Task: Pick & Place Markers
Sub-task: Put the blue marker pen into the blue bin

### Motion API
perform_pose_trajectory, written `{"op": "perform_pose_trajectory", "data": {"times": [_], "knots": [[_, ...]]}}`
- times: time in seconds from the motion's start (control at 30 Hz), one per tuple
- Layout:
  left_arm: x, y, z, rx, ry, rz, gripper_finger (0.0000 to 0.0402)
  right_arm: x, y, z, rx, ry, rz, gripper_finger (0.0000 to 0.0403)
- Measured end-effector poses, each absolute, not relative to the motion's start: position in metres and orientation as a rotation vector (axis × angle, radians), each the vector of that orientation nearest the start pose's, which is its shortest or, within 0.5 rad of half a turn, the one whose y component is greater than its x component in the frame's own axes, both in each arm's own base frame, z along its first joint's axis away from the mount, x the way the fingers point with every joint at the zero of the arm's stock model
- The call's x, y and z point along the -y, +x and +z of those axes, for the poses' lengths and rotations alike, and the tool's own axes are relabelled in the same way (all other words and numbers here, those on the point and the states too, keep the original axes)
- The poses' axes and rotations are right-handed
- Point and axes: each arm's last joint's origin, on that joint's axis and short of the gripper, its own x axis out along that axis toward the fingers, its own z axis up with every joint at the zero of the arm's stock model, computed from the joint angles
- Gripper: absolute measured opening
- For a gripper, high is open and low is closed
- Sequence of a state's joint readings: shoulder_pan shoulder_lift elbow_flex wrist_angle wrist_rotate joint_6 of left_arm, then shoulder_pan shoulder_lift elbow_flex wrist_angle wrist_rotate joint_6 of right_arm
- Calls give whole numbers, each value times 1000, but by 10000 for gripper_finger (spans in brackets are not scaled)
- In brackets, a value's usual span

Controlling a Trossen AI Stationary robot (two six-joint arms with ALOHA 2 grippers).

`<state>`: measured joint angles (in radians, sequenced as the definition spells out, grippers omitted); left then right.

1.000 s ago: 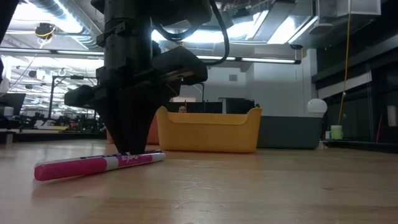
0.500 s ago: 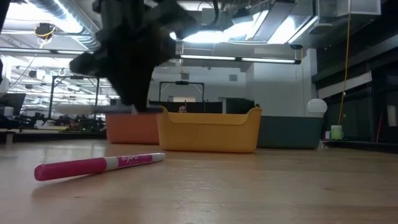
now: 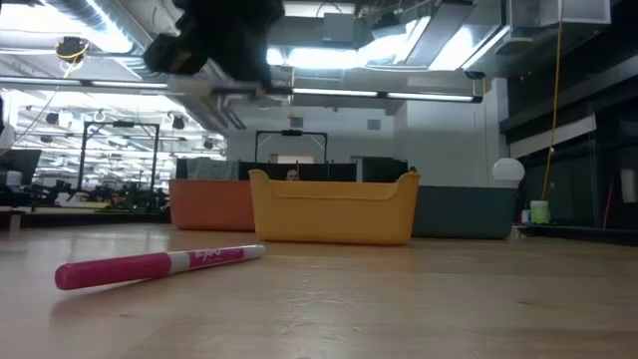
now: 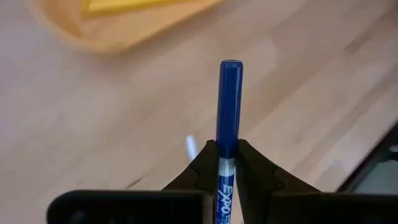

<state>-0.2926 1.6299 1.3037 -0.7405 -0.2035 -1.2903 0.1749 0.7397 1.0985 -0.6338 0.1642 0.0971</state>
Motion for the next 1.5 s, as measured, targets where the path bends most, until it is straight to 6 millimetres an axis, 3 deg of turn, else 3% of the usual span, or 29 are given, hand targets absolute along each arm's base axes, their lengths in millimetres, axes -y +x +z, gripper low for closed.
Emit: {"op": "perform_pose_trajectory", "data": {"times": [0.33,0.77,1.5], "knots": [[74,333,286,-716,-805,425,27,-17,125,398,-271,50,-3,10],[50,339,286,-782,-558,250,27,-17,125,397,-271,50,-2,10],[-22,345,290,-768,-295,47,27,-17,125,397,-271,50,-3,10]]}}
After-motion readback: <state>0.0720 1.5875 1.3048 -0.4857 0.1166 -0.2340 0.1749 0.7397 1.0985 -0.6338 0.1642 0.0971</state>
